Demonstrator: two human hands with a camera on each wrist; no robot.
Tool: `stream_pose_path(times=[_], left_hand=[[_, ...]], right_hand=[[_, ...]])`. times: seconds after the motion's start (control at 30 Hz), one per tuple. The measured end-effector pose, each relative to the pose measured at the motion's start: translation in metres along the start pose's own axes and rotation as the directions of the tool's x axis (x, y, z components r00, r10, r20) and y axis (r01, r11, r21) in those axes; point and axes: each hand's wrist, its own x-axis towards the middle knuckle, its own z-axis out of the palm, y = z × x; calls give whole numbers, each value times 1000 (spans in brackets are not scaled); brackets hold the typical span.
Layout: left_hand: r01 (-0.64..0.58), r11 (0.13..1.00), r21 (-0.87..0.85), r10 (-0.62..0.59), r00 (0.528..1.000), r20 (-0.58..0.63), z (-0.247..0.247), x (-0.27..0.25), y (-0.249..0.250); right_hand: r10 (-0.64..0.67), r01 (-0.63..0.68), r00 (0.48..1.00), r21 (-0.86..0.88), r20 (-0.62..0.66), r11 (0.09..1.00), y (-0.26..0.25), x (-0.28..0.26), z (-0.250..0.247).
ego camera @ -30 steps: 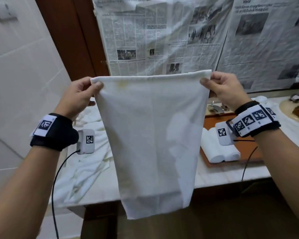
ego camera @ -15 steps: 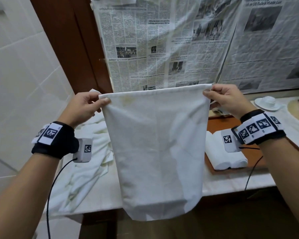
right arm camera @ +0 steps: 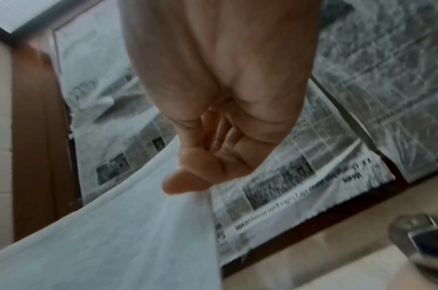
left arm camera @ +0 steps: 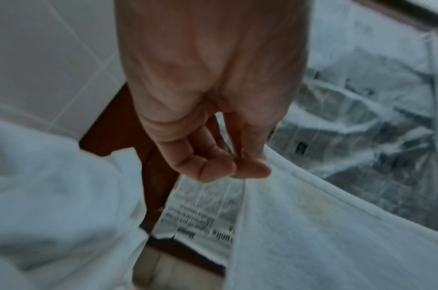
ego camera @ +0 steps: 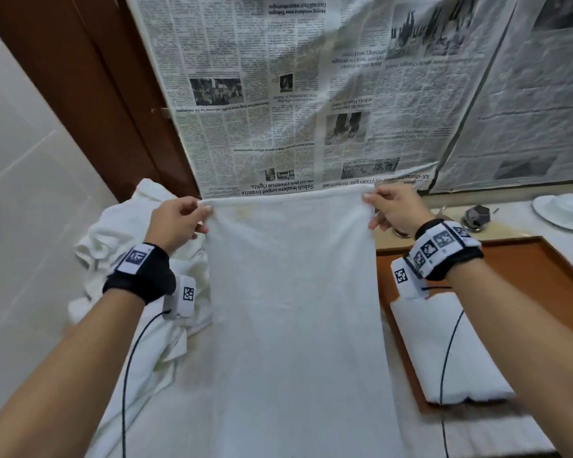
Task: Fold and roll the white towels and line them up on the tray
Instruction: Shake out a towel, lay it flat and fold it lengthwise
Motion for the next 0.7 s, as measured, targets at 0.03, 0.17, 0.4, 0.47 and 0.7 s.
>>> stream_pose_path(times=[0.03,0.17,0.4,0.47,0.7], left_hand=[[37,999,-1,-37,999,4,11,9,-10],[197,980,-29,-195,979,49,51,39,-53],[328,933,152,-345,933,106,105,84,-112],[356,904,236,-390,914,113,116,98,-123],[368,795,483,-464,881,92,139,118,-153]], right_hand=[[33,-34,999,14,12,999,10,13,5],[162,-164,986,39,41,986,55,51,24],[354,-356,932,7,79,934,114,108,59],[385,-385,920,-15,71,923,128,125,71],[441,-431,897,-226,-6,874,136,149,98]])
